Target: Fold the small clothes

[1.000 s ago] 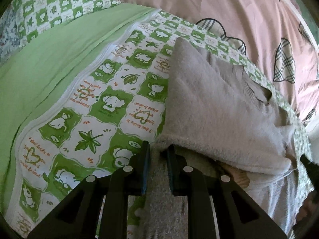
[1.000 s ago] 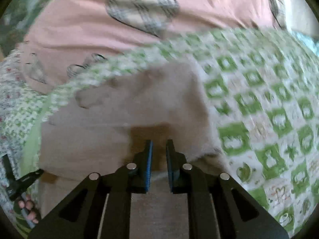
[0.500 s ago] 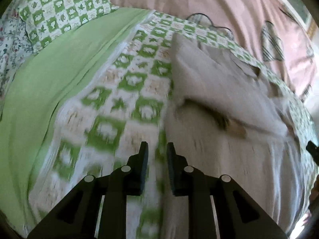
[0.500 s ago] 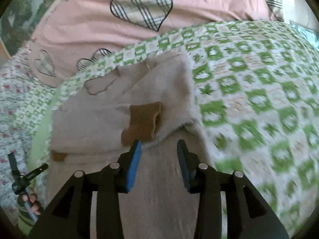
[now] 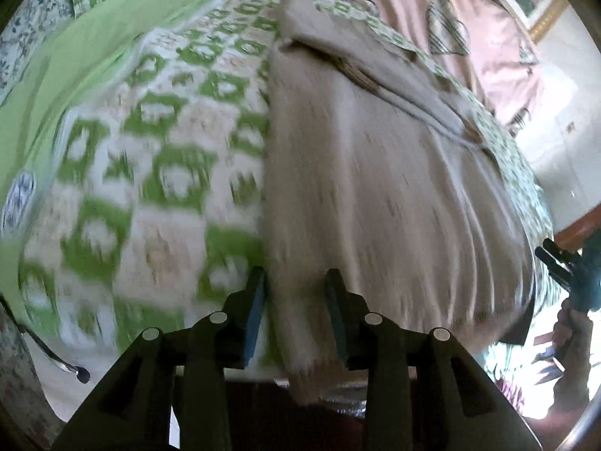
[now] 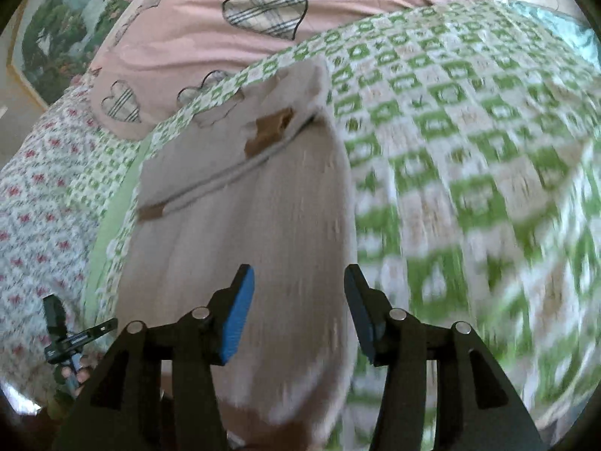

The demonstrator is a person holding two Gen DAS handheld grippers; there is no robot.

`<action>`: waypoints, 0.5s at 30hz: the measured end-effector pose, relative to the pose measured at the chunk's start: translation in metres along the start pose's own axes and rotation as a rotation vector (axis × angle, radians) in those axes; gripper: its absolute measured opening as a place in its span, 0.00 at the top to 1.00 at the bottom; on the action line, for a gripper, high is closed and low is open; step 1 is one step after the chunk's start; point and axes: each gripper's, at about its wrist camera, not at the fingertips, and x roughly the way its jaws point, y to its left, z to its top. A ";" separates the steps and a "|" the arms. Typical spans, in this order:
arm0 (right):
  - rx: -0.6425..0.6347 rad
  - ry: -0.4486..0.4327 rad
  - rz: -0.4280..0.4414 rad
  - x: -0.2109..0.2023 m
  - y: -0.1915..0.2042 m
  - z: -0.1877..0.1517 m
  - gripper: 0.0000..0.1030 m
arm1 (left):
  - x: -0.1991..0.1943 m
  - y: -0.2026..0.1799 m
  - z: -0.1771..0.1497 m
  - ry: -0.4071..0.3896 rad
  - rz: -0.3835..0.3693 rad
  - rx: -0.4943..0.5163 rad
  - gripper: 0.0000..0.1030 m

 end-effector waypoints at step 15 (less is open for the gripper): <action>-0.045 0.218 0.258 0.008 -0.005 -0.080 0.50 | 0.027 0.002 -0.047 0.166 -0.159 -0.002 0.61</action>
